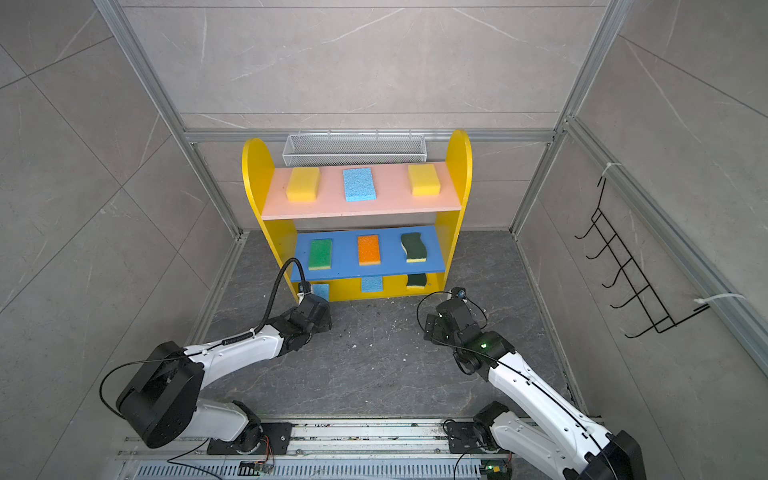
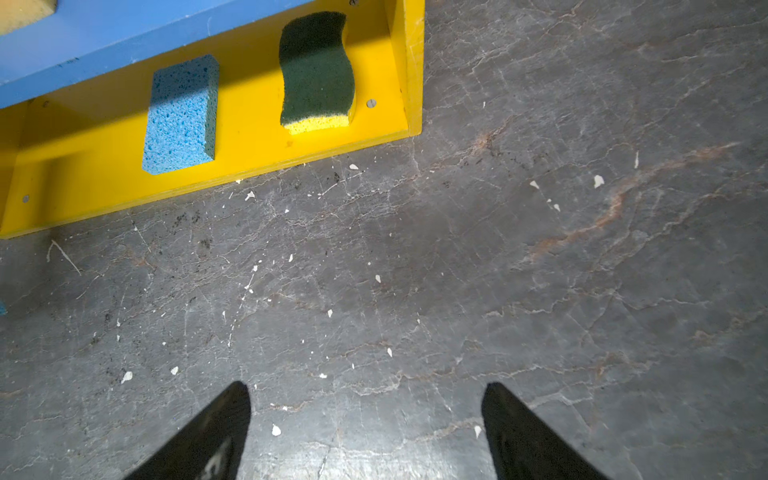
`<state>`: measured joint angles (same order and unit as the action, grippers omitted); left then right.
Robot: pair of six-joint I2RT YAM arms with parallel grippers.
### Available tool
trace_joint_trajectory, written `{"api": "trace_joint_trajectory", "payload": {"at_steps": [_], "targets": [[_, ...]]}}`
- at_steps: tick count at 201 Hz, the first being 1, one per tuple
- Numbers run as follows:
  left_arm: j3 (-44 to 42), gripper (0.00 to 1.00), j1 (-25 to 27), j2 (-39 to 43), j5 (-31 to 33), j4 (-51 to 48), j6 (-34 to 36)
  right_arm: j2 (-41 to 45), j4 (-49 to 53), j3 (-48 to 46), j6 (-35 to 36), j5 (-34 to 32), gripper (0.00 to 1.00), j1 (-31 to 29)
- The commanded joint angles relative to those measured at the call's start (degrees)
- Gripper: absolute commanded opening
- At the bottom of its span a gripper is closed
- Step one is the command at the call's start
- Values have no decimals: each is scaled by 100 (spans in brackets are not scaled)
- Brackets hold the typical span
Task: Place and organize the cleaning sponges onto the shelf
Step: 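Insert the blue sponge under the blue board onto the bottom board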
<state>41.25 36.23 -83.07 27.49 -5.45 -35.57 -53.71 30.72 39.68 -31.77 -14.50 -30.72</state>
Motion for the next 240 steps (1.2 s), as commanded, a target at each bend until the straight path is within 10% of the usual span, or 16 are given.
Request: {"api": "trace_joint_trajectory", "payload": {"at_steps": [1,240], "targets": [[348,69,-80,-234,115,451,269,-3,-119,-57,114,44,89,29],[1483,70,-661,-1934,249,1029,461,-209,-453,-101,109,482,89,22]]}}
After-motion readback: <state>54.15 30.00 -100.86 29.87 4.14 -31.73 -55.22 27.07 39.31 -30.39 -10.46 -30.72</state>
